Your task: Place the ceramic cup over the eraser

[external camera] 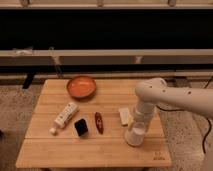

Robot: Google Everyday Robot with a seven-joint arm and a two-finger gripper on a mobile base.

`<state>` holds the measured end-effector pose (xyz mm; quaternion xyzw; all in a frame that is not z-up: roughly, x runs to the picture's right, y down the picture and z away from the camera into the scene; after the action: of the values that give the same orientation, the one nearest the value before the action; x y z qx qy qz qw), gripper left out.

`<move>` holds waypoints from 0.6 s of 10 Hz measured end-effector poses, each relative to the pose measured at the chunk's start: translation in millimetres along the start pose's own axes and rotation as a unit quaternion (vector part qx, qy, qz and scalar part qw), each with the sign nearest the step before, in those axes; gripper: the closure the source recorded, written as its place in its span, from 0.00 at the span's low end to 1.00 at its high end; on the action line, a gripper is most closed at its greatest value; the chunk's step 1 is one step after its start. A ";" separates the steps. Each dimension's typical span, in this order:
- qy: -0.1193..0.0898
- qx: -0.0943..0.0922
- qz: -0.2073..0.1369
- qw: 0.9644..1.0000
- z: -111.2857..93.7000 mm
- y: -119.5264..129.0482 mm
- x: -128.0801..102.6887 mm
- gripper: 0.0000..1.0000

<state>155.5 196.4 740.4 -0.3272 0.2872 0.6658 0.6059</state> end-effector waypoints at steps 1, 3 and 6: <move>0.004 -0.005 -0.023 1.000 -3.1 16.5 -8.1 1.00; 0.010 -0.014 -0.072 0.997 -11.5 45.7 -22.1 1.00; 0.013 -0.012 -0.142 0.990 -31.3 79.6 -38.0 1.00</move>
<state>81.0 140.4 749.7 -0.3805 0.2373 0.5723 0.6866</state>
